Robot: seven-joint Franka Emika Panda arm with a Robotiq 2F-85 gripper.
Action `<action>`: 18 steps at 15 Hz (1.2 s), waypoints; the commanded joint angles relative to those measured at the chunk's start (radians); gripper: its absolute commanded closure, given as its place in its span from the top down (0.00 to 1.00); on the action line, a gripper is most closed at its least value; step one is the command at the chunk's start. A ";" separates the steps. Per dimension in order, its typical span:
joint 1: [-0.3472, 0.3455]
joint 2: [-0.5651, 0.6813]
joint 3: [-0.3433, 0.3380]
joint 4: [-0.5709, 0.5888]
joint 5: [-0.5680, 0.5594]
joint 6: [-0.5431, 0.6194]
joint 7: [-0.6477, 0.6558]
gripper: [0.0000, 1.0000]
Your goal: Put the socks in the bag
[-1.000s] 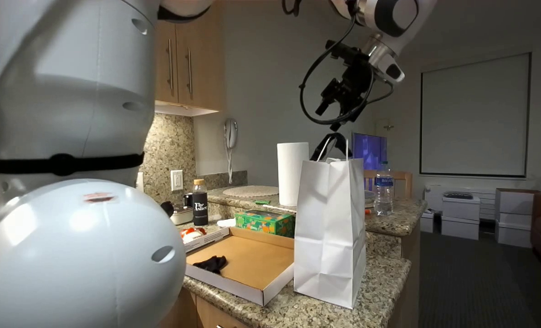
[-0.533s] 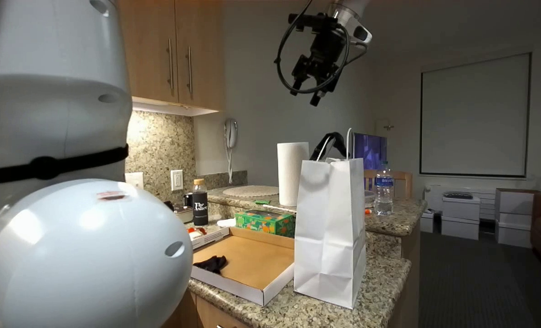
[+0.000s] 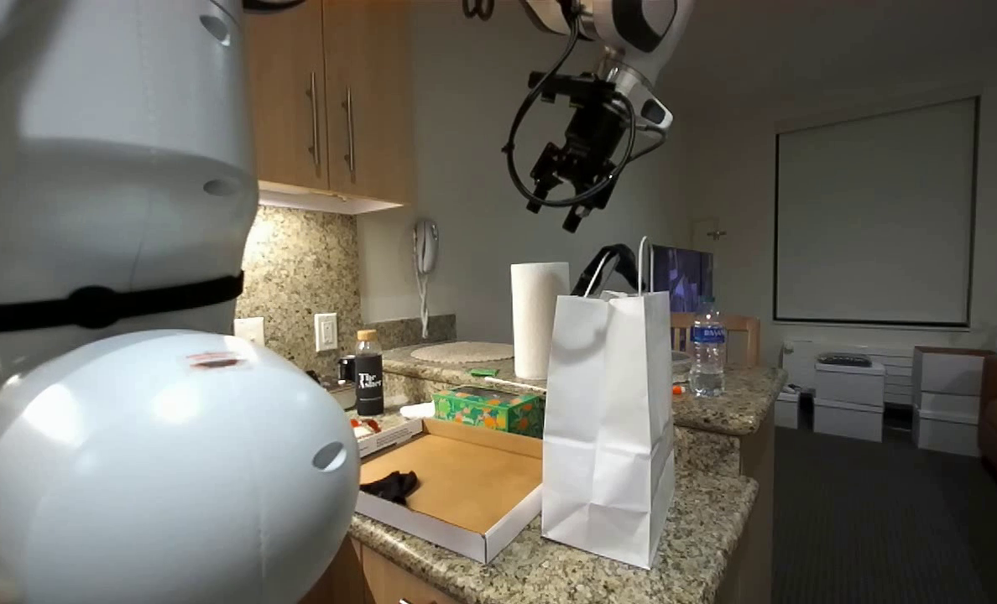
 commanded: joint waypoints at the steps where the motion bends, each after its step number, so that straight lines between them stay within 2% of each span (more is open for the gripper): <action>1: -0.007 0.009 -0.007 -0.055 0.000 0.044 -0.019 1.00; 8: 0.011 -0.038 0.011 -0.206 -0.028 0.390 0.028 1.00; 11: 0.026 -0.060 0.031 -0.255 -0.043 0.499 0.029 1.00; 14: 0.038 -0.086 0.049 -0.298 -0.077 0.552 0.039 1.00; 18: 0.044 -0.128 0.063 -0.335 -0.126 0.536 0.054 1.00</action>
